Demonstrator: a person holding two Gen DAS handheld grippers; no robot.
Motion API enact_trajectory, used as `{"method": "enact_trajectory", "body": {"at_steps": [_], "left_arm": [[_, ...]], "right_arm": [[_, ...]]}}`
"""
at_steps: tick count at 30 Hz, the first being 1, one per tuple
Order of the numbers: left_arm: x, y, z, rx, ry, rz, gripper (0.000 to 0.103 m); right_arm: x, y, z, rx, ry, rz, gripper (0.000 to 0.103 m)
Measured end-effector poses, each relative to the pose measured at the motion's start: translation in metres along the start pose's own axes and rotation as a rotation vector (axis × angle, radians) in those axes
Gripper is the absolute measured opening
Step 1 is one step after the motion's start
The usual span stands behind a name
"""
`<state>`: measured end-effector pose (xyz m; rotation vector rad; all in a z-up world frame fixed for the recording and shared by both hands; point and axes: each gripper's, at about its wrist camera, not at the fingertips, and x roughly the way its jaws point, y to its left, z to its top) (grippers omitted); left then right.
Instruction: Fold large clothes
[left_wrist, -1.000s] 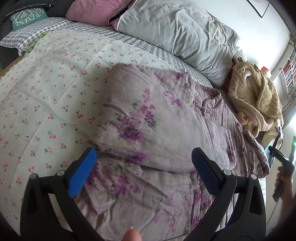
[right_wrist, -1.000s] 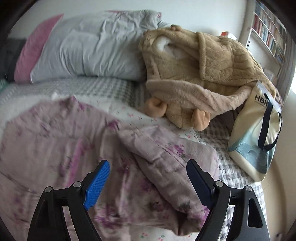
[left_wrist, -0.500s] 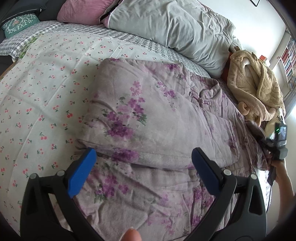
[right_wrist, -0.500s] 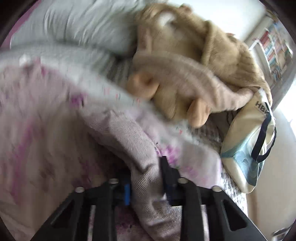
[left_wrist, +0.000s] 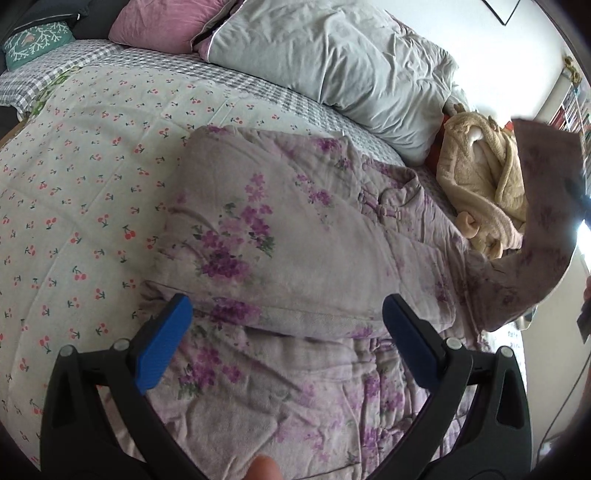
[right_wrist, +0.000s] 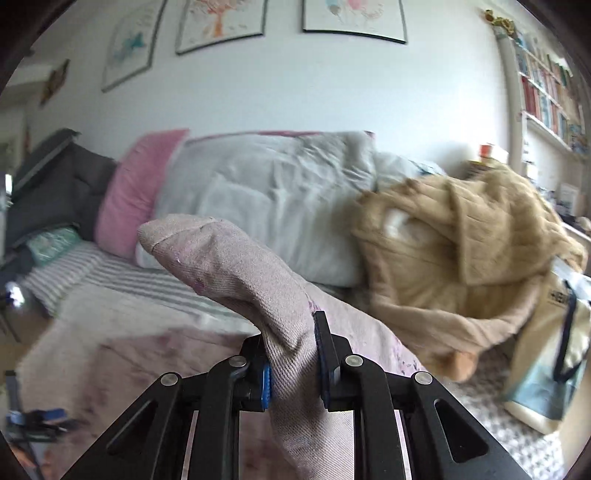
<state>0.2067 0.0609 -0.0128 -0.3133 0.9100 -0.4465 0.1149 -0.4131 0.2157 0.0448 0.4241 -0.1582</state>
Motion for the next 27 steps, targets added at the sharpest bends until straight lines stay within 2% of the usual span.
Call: {"method": "enact_trajectory", "body": {"at_steps": [5,9,10,14,16,18,20,21,23,24,25,27], "left_arm": [[-0.009,0.008,0.006,-0.028,-0.029,-0.024,0.102],[-0.015,0.017,0.01,-0.041,-0.051,-0.02,0.102],[-0.016,0.02,0.011,-0.045,-0.053,-0.013,0.102],[-0.017,0.037,0.016,-0.071,-0.058,0.02,0.102],[-0.017,0.045,0.018,-0.088,-0.058,0.031,0.102],[-0.016,0.051,0.021,-0.102,-0.052,0.034,0.102],[-0.013,0.054,0.023,-0.109,-0.045,0.019,0.102],[-0.012,0.054,0.024,-0.116,-0.039,-0.003,0.102],[-0.007,0.051,0.024,-0.13,-0.024,-0.063,0.102],[-0.004,0.048,0.024,-0.134,-0.018,-0.09,0.102],[-0.001,0.044,0.024,-0.14,-0.007,-0.128,0.102],[0.009,0.037,0.021,-0.163,0.022,-0.204,0.102]], "right_arm": [[0.016,0.057,0.008,0.036,0.019,0.212,0.018],[0.044,0.103,-0.015,0.045,0.084,0.325,0.019],[0.055,0.113,-0.025,0.043,0.113,0.345,0.022],[0.097,0.145,-0.079,0.086,0.295,0.442,0.025],[0.122,0.156,-0.112,0.112,0.441,0.489,0.027],[0.147,0.167,-0.151,0.106,0.63,0.534,0.03],[0.155,0.17,-0.176,0.081,0.709,0.535,0.031],[0.154,0.169,-0.181,0.079,0.707,0.544,0.035],[0.148,0.164,-0.182,0.098,0.681,0.559,0.058],[0.142,0.158,-0.18,0.126,0.661,0.581,0.077],[0.136,0.151,-0.177,0.158,0.631,0.599,0.081],[0.12,0.137,-0.172,0.202,0.575,0.625,0.081]]}}
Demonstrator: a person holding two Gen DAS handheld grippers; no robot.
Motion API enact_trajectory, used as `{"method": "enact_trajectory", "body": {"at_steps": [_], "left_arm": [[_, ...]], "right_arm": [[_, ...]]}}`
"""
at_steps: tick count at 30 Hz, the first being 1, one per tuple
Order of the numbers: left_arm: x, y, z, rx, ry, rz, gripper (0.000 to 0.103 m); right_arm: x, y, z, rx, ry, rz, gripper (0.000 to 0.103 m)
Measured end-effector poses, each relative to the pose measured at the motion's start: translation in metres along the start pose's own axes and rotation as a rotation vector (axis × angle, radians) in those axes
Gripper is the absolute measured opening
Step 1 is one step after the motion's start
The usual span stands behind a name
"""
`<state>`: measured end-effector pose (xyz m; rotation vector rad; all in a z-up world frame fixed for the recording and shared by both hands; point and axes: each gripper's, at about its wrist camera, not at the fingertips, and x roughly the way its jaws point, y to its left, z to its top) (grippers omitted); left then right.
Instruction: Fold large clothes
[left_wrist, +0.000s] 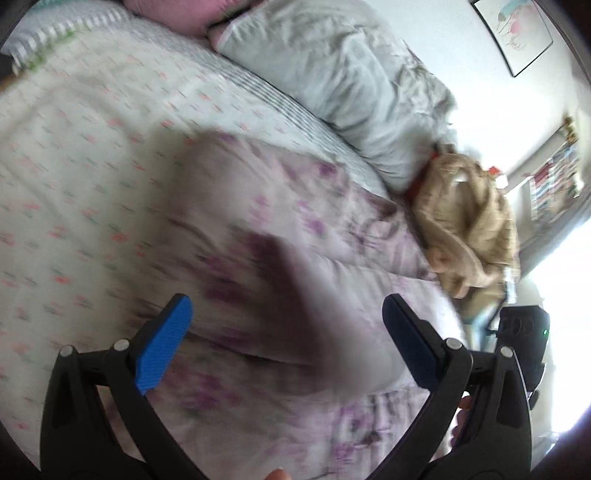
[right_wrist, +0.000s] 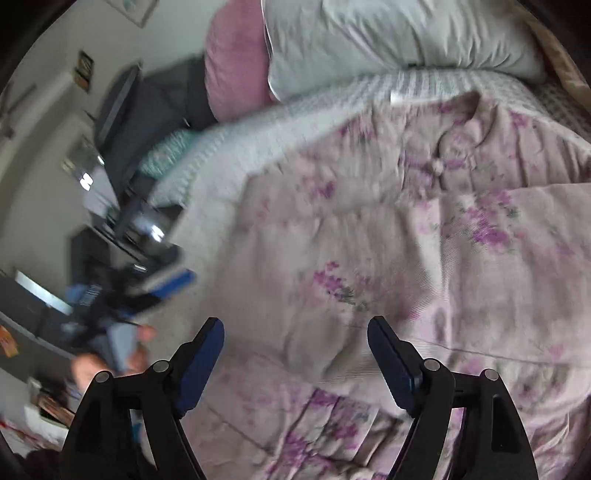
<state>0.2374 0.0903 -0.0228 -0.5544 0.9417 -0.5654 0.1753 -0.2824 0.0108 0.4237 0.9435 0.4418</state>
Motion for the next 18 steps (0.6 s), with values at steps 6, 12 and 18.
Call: {"method": "enact_trajectory", "body": {"at_steps": [6,12,18], "left_arm": [[0.036,-0.011,-0.018,0.003,0.11,0.082,0.094],[0.041,-0.038,-0.03,0.103,0.094,0.182,0.023],[0.003,-0.067,-0.01,0.189,-0.128,0.058,0.016]], "right_arm": [[-0.065,-0.048,-0.02,0.139,-0.196,-0.113,0.081],[-0.103,-0.121,-0.031,0.315,-0.303,-0.247,0.081],[-0.116,-0.16,-0.041,0.375,-0.36,-0.419,0.081]]}}
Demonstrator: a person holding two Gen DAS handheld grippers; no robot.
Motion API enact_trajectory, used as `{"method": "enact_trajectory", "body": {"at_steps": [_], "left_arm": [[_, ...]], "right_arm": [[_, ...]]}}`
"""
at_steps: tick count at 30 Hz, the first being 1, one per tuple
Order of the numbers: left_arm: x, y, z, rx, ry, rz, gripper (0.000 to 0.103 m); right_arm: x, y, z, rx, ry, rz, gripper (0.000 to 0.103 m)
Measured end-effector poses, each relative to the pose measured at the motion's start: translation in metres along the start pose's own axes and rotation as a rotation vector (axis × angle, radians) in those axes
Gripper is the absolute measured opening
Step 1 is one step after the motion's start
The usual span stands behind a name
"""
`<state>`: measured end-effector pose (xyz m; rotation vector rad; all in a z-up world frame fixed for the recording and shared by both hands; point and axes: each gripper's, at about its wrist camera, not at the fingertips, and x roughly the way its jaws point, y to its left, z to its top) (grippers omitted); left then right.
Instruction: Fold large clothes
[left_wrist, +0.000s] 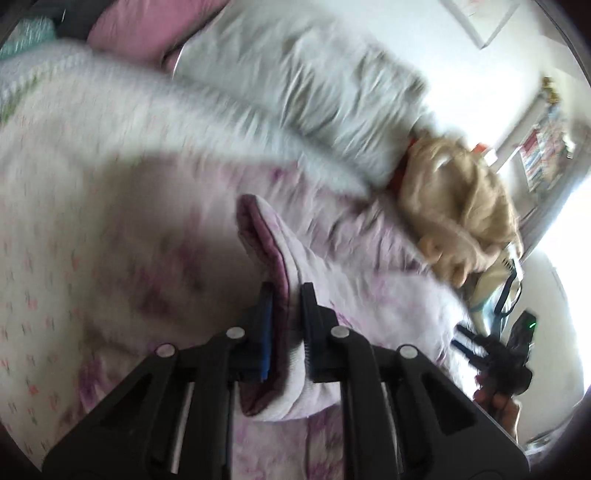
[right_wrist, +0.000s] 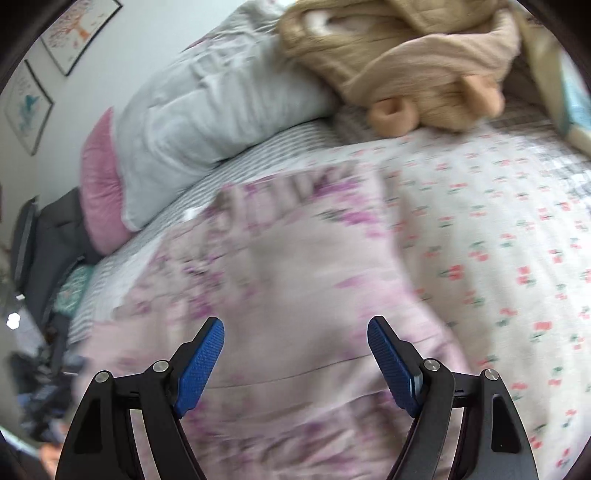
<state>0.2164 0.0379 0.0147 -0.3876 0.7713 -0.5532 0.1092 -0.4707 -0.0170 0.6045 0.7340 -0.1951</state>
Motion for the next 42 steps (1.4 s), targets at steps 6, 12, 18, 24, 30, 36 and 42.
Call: {"method": "enact_trajectory", "body": {"at_steps": [6,12,18,24,30,36,42], "left_arm": [[0.034,0.022,-0.006,0.045,0.053,0.353,0.034],[0.04,0.008,-0.017,0.111,0.048,0.254,0.05],[0.05,0.025,-0.035,0.117,0.174,0.298,0.056],[-0.013,0.027,-0.024,0.055,0.182,0.265,0.091],[-0.072,0.031,-0.036,0.045,0.245,0.27,0.099],[-0.113,0.044,-0.058,0.017,0.339,0.209,0.1],[-0.141,0.069,-0.081,-0.023,0.406,0.173,0.1]], "right_arm": [[0.01,-0.009,-0.009,-0.073,-0.018,-0.162,0.081],[0.023,0.009,-0.026,-0.229,-0.011,-0.208,0.081],[0.035,-0.007,-0.043,-0.253,0.019,-0.245,0.079],[-0.045,0.015,-0.022,-0.281,-0.041,-0.154,0.081],[-0.128,0.001,-0.026,-0.202,0.002,-0.011,0.086],[-0.173,-0.039,-0.065,-0.062,0.088,0.099,0.086],[-0.188,-0.073,-0.109,0.0,0.172,0.15,0.086]]}}
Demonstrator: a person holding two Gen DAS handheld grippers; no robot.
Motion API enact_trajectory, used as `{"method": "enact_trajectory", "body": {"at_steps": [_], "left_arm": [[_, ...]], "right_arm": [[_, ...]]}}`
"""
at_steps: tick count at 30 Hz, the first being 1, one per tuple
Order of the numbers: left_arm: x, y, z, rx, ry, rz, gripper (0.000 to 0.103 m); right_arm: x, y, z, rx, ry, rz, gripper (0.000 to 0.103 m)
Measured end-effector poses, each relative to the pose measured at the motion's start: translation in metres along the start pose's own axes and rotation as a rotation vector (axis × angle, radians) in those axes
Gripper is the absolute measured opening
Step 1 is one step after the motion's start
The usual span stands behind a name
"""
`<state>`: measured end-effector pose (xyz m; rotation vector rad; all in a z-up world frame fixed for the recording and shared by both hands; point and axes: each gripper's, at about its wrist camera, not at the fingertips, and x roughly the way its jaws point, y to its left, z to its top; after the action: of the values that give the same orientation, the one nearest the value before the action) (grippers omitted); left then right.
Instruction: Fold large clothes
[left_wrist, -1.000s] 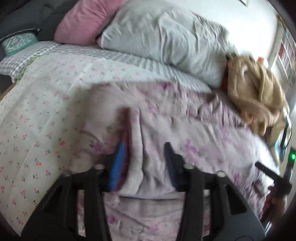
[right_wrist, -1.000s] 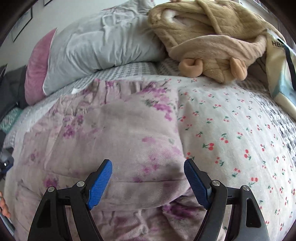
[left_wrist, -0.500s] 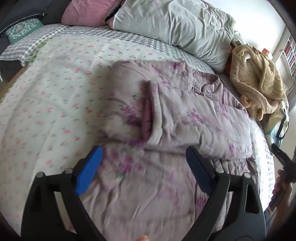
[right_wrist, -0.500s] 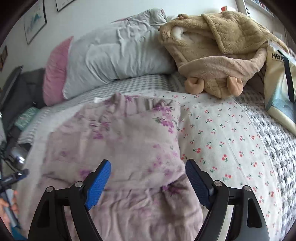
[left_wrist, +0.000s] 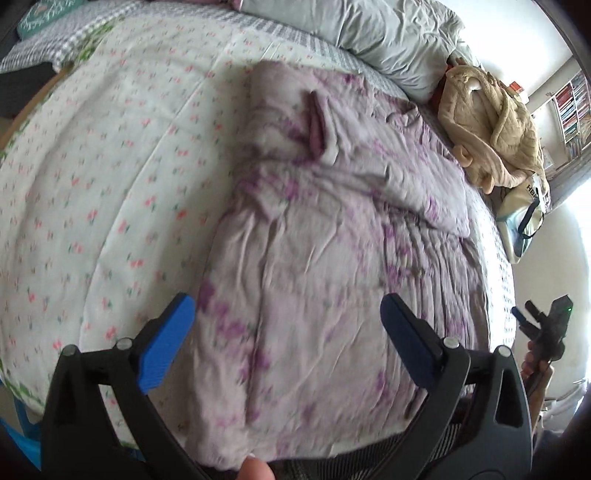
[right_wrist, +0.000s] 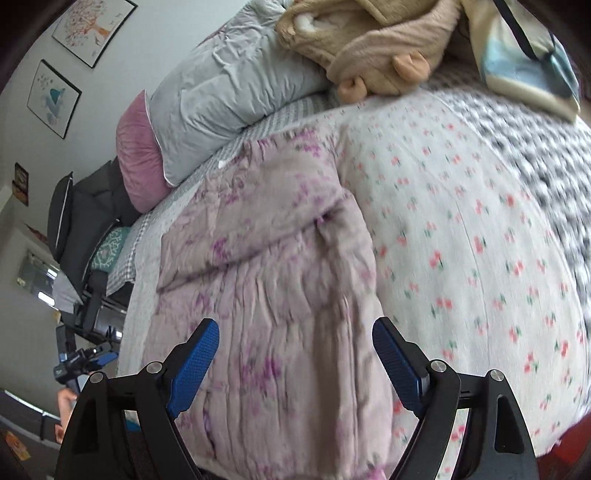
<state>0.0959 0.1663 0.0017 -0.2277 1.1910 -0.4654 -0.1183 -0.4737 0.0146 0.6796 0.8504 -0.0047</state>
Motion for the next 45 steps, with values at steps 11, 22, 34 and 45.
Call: {"method": "enact_trajectory", "body": {"at_steps": [11,22,34,45], "left_arm": [[0.03,0.037,-0.034,-0.017,0.174,-0.019,0.1],[0.073,0.042,-0.059,-0.052,0.37,-0.165,0.095],[0.082,0.039,-0.063,-0.076,0.438,-0.215,0.023],[-0.076,-0.014,-0.003,-0.085,-0.053,-0.517,0.016]], "right_arm": [[0.005,-0.047,-0.058,0.14,0.168,0.1,0.086],[0.043,-0.059,-0.09,0.251,0.251,0.211,0.083],[0.063,-0.031,-0.085,0.202,0.271,0.14,0.019],[-0.029,0.091,0.002,0.075,-0.051,0.392,0.016]]}}
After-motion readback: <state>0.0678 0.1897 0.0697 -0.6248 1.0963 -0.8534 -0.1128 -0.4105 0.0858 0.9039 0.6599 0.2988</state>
